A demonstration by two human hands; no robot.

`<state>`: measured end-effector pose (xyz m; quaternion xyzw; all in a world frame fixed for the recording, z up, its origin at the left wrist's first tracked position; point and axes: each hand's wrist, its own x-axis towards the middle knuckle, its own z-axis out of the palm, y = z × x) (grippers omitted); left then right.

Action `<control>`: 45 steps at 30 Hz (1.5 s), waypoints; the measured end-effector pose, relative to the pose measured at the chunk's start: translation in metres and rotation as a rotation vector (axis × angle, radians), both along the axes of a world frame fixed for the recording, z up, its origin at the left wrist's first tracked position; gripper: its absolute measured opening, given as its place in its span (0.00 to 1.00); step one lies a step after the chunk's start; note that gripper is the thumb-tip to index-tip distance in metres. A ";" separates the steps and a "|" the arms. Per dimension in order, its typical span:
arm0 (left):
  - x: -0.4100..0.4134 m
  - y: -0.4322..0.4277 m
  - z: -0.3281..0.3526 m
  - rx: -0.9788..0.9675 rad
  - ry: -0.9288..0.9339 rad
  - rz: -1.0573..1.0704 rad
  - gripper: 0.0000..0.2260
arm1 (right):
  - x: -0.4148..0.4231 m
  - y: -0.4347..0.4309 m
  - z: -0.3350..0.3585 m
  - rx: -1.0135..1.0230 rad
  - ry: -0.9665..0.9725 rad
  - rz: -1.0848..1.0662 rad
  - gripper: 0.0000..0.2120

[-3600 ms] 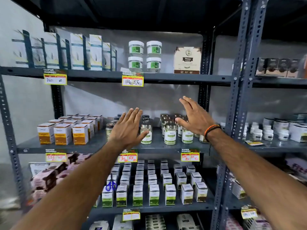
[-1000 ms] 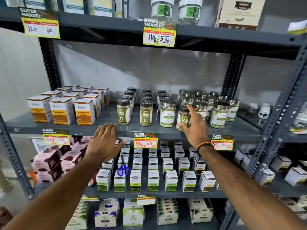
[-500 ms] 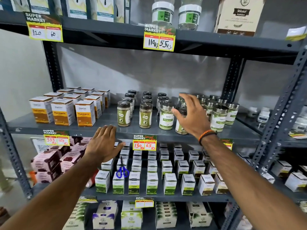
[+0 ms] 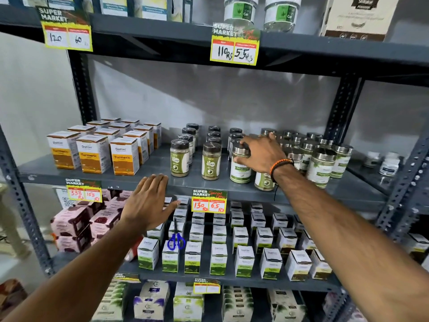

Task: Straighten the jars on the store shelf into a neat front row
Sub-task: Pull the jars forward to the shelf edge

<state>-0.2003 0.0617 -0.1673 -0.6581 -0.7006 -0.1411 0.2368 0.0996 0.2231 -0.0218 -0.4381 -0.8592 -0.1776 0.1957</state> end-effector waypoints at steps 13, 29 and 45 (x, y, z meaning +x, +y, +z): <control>0.049 -0.036 0.041 0.057 -0.049 -0.050 0.42 | 0.052 -0.078 0.054 -0.019 0.331 0.090 0.31; 0.307 0.003 0.057 0.040 -0.063 -0.369 0.36 | 0.303 -0.079 0.013 -0.148 0.705 -0.120 0.29; 0.343 0.085 0.016 -0.032 0.011 -0.280 0.38 | 0.325 0.023 -0.023 -0.147 0.636 -0.098 0.29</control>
